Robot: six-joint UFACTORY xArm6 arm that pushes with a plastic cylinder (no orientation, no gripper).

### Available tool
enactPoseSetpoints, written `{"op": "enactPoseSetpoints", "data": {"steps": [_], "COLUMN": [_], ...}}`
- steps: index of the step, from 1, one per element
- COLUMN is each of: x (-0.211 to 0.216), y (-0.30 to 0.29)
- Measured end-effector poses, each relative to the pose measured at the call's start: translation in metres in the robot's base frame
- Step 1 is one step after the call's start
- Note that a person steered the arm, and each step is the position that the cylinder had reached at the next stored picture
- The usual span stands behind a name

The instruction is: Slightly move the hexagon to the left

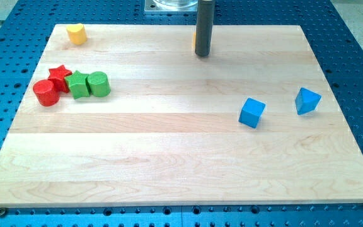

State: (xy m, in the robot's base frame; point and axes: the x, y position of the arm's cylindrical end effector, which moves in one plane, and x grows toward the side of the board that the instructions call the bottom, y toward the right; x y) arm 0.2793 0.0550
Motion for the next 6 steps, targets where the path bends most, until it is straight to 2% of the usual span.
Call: {"op": "enactPoseSetpoints", "data": {"steps": [1, 2, 4, 6], "x": [-0.012, -0.007, -0.044, -0.031], "y": [0.007, 0.031, 0.053, -0.035]}}
